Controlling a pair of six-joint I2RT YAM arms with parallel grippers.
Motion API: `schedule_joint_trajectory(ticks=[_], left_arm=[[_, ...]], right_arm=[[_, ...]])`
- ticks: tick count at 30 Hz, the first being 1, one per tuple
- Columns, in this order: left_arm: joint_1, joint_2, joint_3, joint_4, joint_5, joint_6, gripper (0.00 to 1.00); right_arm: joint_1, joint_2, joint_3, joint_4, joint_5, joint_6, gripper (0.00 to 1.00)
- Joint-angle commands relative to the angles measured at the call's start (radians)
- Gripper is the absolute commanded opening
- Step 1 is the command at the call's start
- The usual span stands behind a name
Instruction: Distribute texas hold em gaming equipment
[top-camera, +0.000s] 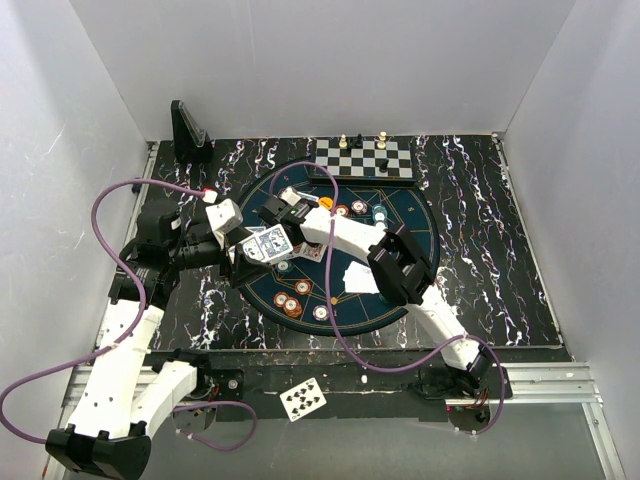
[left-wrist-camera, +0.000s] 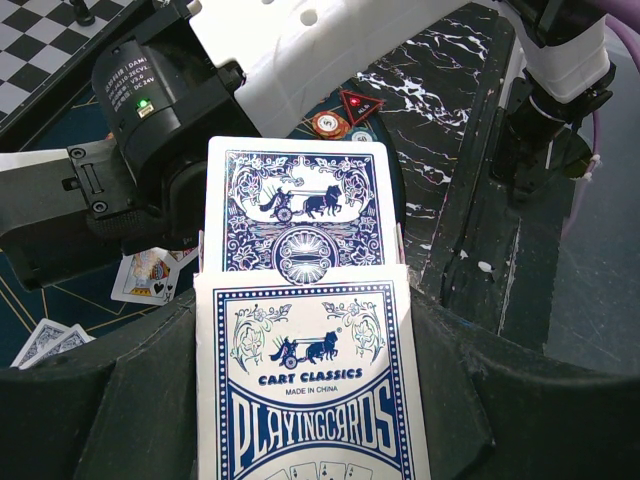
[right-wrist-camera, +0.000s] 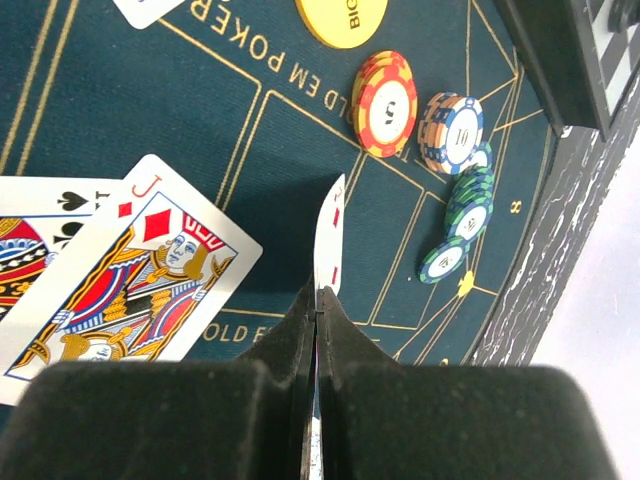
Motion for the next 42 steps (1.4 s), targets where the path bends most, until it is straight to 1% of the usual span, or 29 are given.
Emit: schedule_joint_trajectory(ticks=[1, 2, 4, 7, 14, 16, 17, 23, 26, 31, 34, 38, 42], left_arm=[[0.002, -0.017, 0.022, -0.003, 0.005, 0.012, 0.00], [0.002, -0.015, 0.023, -0.003, 0.005, 0.012, 0.00], [0.002, -0.017, 0.022, -0.002, 0.004, 0.009, 0.00], [0.002, -0.017, 0.019, 0.000, 0.005, 0.006, 0.00], [0.002, -0.018, 0.009, 0.003, 0.004, 0.006, 0.00], [0.002, -0.015, 0.011, 0.006, 0.005, 0.006, 0.00], [0.002, -0.012, 0.011, 0.006, 0.007, 0.006, 0.00], [0.002, -0.015, 0.009, 0.008, 0.004, 0.009, 0.00], [0.002, -0.015, 0.005, 0.008, 0.005, 0.009, 0.00], [0.002, -0.012, -0.001, 0.011, 0.008, 0.009, 0.00], [0.002, -0.012, -0.009, 0.017, 0.010, 0.008, 0.00], [0.004, -0.009, -0.018, 0.024, 0.010, 0.005, 0.00], [0.002, 0.002, -0.023, 0.034, 0.010, -0.001, 0.00]], right_arm=[[0.008, -0.030, -0.021, 0.038, -0.048, 0.057, 0.01], [0.008, -0.031, -0.026, 0.032, -0.068, 0.072, 0.01], [0.008, -0.037, -0.035, 0.026, -0.134, 0.101, 0.08], [0.009, -0.051, -0.066, 0.044, -0.221, 0.124, 0.14], [0.009, -0.059, -0.093, 0.038, -0.317, 0.160, 0.38], [0.009, -0.066, -0.095, 0.041, -0.343, 0.167, 0.44], [0.009, -0.071, -0.095, 0.043, -0.356, 0.169, 0.45], [0.005, -0.112, -0.086, 0.048, -0.436, 0.176, 0.47], [-0.012, -0.160, -0.089, 0.044, -0.500, 0.195, 0.47], [-0.101, -0.257, -0.156, 0.080, -0.620, 0.261, 0.47], [-0.171, -0.303, -0.220, 0.130, -0.648, 0.291, 0.45], [-0.250, -0.313, -0.280, 0.167, -0.668, 0.318, 0.43], [-0.287, -0.286, -0.306, 0.202, -0.697, 0.327, 0.41]])
